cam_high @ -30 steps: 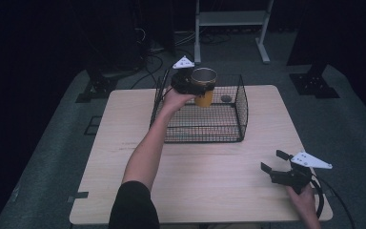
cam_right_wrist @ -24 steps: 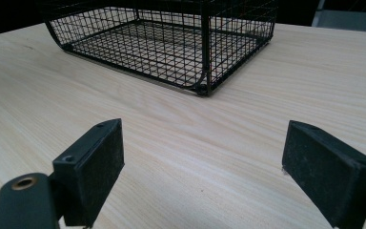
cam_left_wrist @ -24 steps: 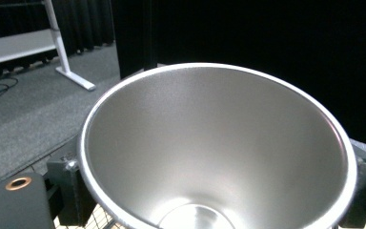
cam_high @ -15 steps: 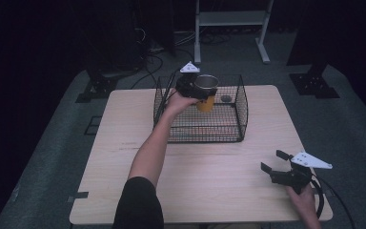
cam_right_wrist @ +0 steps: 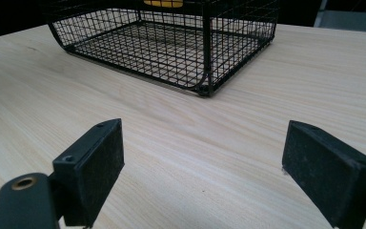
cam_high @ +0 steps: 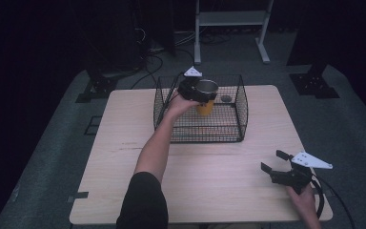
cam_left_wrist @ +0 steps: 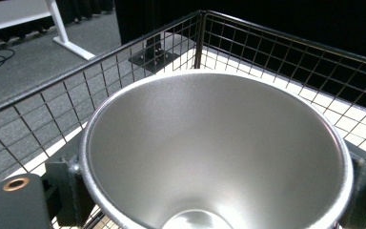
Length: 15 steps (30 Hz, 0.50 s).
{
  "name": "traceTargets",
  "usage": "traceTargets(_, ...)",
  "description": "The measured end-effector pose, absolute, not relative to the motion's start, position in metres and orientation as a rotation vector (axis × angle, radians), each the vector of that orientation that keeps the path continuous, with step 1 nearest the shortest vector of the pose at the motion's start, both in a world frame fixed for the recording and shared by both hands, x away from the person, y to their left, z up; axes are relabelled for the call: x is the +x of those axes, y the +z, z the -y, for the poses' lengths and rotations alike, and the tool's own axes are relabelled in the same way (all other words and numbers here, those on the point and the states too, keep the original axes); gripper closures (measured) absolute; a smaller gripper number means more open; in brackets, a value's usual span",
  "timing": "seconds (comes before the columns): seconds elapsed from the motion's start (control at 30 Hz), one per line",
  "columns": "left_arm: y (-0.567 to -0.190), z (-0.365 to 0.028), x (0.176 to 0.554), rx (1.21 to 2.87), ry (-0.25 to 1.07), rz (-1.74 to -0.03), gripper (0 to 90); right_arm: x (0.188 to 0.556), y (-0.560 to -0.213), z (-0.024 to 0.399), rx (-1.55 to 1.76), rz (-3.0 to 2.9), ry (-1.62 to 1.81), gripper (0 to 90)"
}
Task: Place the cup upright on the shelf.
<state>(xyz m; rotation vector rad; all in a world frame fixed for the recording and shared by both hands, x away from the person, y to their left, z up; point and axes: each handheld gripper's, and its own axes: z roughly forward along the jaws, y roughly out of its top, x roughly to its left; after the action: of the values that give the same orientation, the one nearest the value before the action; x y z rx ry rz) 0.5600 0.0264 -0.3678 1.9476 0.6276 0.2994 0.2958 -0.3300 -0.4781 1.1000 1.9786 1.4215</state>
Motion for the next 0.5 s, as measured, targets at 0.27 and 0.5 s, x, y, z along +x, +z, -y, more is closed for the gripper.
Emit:
traceTargets(0.27, -0.379, -0.022, 0.566, 1.985, 0.293, -0.634, 10.8, 0.296, -0.478, 0.330, 1.098, -1.979, 1.422, 13.0)
traceTargets(0.5, -0.388, -0.020, 0.569, 2.012, 0.269, -0.643, 10.4, 0.296, -0.478, 0.330, 1.095, -1.982, 1.423, 13.0)
